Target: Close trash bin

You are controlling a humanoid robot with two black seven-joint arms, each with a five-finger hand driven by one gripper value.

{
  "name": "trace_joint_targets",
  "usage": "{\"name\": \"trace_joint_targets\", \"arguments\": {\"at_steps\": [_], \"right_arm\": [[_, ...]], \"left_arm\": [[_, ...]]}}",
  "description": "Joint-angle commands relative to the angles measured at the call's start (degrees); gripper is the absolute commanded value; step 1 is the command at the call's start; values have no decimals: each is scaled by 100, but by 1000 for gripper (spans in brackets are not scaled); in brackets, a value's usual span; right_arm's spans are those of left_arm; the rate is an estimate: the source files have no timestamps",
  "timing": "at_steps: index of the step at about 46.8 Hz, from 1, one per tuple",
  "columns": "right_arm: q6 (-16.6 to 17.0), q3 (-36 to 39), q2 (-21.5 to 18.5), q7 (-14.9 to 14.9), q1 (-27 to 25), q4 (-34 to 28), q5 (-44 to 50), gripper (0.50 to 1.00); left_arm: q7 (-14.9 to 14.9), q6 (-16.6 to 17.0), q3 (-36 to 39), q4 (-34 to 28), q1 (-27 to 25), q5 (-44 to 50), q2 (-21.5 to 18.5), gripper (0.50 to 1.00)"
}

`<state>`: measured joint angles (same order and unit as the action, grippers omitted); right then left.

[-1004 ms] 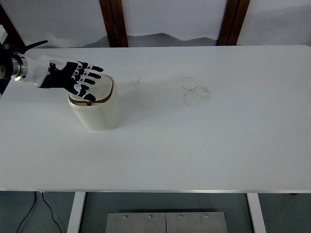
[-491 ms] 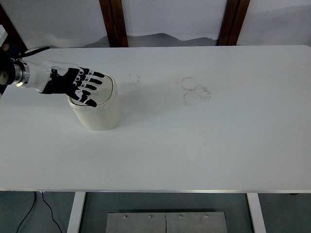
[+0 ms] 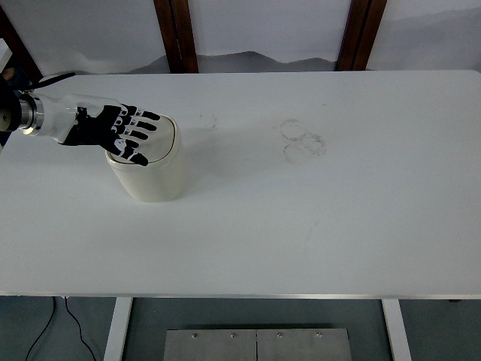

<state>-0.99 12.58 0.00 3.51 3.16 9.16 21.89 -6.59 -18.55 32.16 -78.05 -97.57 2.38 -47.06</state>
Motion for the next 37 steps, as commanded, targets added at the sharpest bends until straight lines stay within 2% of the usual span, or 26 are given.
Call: {"name": "trace_joint_targets", "arguments": {"at_steps": [1,24,37], "right_arm": [[2,7,0,1,0,-2,0,995],[-7,-2,0,1,0,-2,0,995],[-7,-2,0,1,0,-2,0,995]], "left_arm": [[0,1,1,0,54,-1,-14,1000],[0,-8,-52,9,-25,-1,-84,1000],[0,-43,-236,88,-535,52,-172,1000]]}}
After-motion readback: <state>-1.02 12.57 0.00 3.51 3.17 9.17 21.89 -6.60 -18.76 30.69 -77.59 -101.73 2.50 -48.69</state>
